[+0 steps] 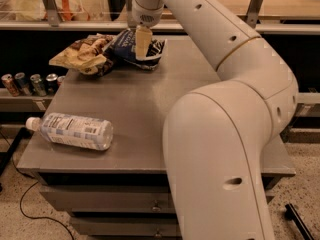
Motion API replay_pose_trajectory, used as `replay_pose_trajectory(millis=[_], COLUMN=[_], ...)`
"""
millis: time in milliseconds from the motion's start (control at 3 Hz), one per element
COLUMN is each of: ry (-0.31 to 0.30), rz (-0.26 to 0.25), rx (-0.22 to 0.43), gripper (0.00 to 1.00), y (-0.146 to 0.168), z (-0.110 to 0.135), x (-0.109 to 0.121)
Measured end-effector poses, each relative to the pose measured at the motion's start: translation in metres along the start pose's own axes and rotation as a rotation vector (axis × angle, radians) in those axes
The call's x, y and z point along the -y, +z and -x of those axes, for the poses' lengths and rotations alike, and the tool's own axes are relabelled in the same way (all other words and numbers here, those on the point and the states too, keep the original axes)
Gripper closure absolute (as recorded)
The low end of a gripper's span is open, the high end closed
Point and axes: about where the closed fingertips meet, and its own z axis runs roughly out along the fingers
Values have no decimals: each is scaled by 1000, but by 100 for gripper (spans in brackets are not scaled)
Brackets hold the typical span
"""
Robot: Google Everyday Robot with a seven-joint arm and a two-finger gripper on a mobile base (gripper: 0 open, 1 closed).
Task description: Move blue chip bag near brown chip bag
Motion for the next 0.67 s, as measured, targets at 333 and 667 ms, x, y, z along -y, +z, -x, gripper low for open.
replay_pose_trajectory(millis=[333, 667], ry=[-6, -24], rz=[0, -9], rx=[10, 29], gripper=[0, 0], y=[-6, -23], z=[-1, -11], x=[3, 9])
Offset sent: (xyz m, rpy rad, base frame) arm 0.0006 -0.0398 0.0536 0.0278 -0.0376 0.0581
